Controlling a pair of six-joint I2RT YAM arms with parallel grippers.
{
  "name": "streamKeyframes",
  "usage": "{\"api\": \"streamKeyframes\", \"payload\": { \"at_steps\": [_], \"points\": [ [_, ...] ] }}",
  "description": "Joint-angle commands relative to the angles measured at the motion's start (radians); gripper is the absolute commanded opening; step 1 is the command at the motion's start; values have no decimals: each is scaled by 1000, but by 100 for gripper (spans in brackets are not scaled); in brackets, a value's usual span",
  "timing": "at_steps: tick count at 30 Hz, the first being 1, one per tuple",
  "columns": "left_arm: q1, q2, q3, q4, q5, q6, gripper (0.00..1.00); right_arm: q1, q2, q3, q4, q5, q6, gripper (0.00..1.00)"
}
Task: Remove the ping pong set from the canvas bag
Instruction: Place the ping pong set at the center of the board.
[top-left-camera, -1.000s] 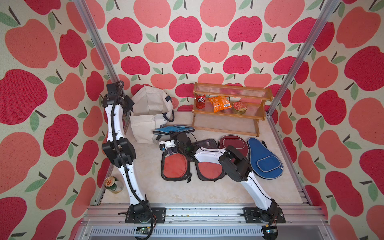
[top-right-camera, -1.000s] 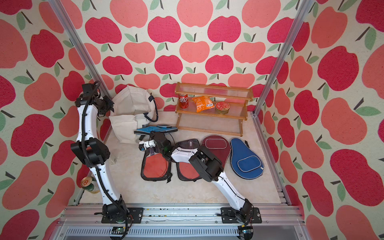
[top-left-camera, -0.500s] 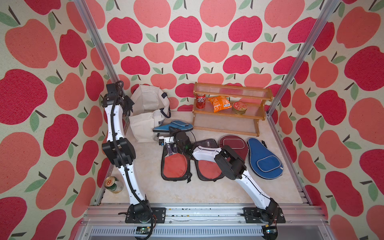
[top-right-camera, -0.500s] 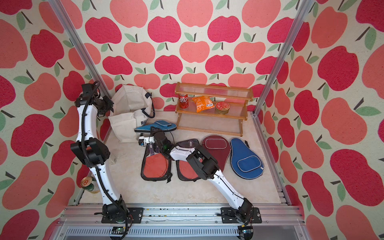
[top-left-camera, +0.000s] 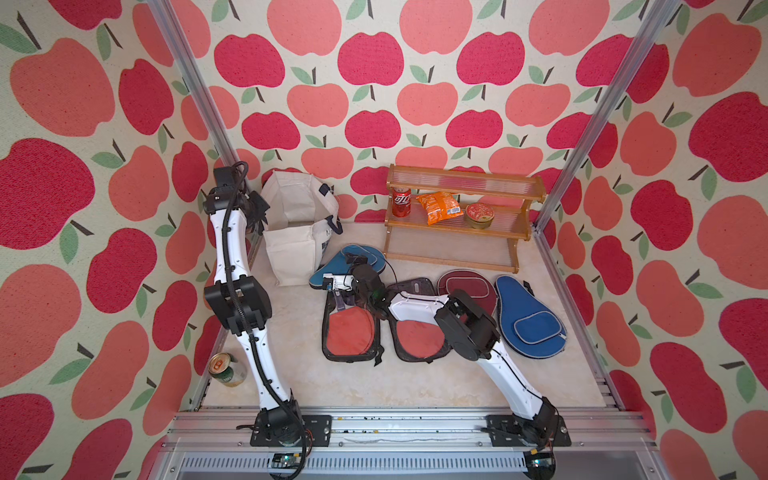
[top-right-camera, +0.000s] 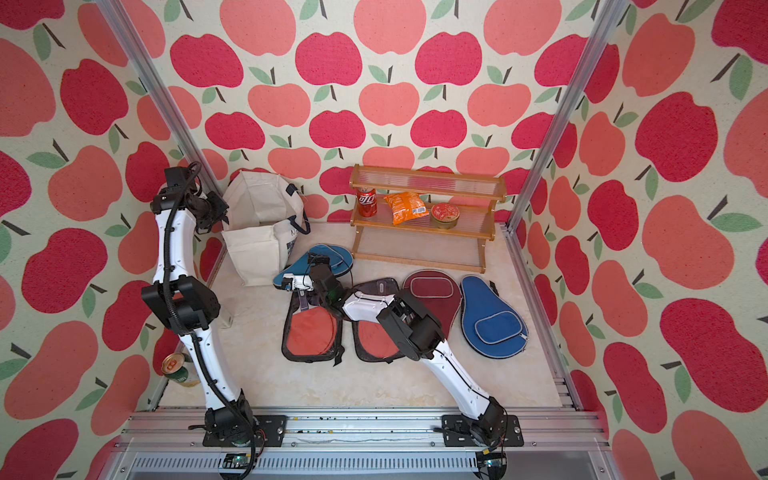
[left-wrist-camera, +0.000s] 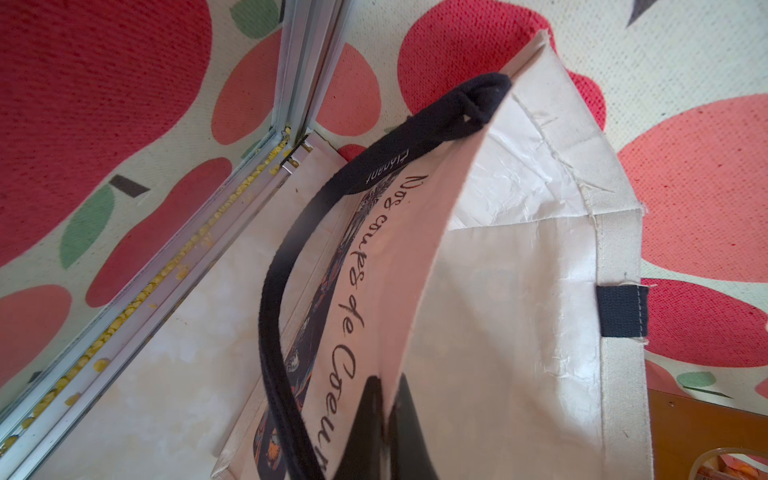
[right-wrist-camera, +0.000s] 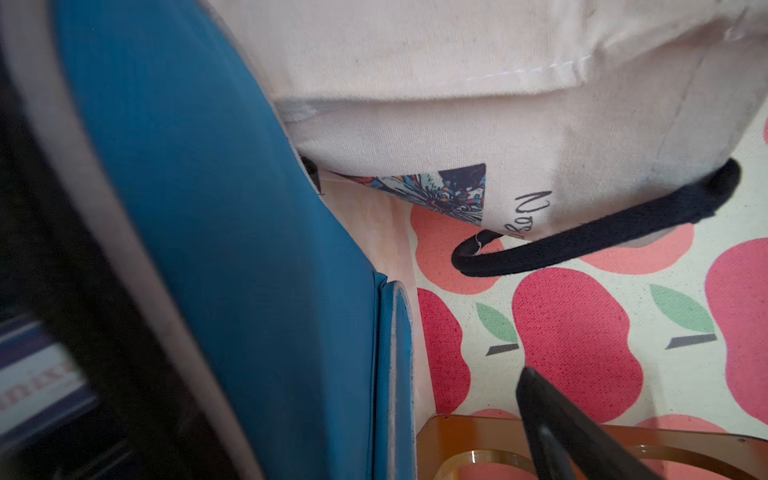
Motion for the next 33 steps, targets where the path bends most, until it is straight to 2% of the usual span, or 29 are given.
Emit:
{"api": "streamKeyframes", "payload": {
  "at_steps": [1,12,24,30,33],
  "points": [
    [-11,-44,-2,-14,2,-3,0,-11,-123,29,-133,-71,180,99],
    [-21,-66,-29,-11,-7,4,0,-81,-151,180,-594,-305,492,99],
    [-38,-72,-40,-16,-20,14,0,-81,-100,277,-699,-411,678,99],
    [-37,-79,-41,-16,-16,14,0,-79,0,456,-813,-427,716,99],
    [-37,-82,-45,-16,-14,15,0,-79,7,465,-827,-445,740,99]
  ]
}}
